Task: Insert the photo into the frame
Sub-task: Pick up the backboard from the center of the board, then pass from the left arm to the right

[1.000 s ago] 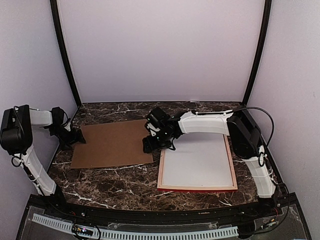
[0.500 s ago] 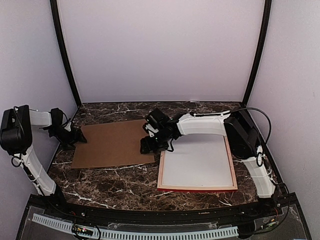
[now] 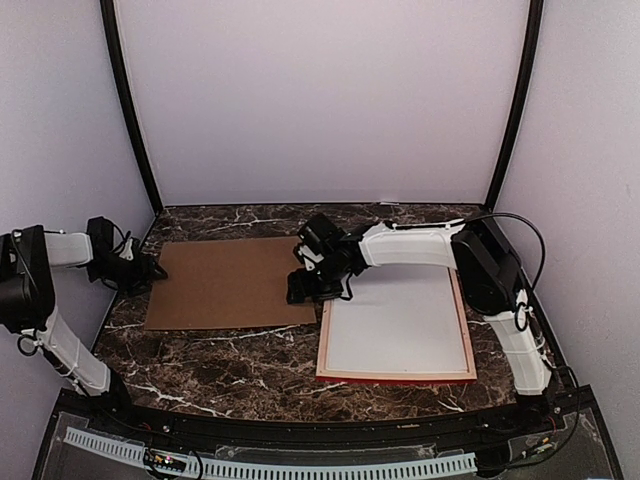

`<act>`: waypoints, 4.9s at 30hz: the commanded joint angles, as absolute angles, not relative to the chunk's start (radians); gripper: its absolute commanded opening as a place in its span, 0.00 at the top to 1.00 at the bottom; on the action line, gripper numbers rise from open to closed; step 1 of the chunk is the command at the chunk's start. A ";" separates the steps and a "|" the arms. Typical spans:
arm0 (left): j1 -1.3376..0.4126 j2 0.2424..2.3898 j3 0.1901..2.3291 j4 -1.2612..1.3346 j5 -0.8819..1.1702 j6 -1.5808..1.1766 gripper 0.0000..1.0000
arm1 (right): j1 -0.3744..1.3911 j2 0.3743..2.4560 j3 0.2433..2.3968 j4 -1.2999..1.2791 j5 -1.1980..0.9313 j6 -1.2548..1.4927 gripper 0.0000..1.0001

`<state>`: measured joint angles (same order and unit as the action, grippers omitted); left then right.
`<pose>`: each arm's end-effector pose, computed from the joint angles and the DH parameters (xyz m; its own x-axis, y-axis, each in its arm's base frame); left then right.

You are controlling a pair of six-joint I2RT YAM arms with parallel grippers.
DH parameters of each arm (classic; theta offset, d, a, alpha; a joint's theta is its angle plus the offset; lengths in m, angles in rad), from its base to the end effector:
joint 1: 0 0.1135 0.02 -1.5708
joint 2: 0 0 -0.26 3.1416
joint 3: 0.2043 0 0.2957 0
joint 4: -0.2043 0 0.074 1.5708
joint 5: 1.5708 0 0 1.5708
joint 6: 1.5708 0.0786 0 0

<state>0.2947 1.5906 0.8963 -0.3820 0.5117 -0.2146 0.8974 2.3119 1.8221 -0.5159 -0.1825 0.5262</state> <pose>0.3496 0.0659 0.1088 -0.8164 -0.4418 -0.3719 -0.2095 0.8267 -0.5222 0.3383 0.4469 0.0943 -0.8720 -0.3010 -0.3861 -0.4526 0.7962 0.4015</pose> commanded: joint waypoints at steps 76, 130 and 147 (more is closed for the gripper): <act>0.234 1.069 1.248 -0.689 0.884 -0.596 1.00 | 1.270 2.013 1.851 -0.398 0.247 0.006 0.15; 0.114 1.016 1.172 -0.519 0.841 -0.746 0.43 | 1.443 2.167 2.027 -0.242 0.987 -0.466 1.00; 0.122 0.999 1.399 -0.600 0.635 -0.516 0.01 | 1.265 1.798 1.812 -0.276 0.646 -0.140 1.00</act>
<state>0.1154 1.0233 1.3838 -0.6003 0.7010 -0.5735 1.3285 1.9438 1.8408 -0.3534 0.7628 -0.2771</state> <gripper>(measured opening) 0.989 0.037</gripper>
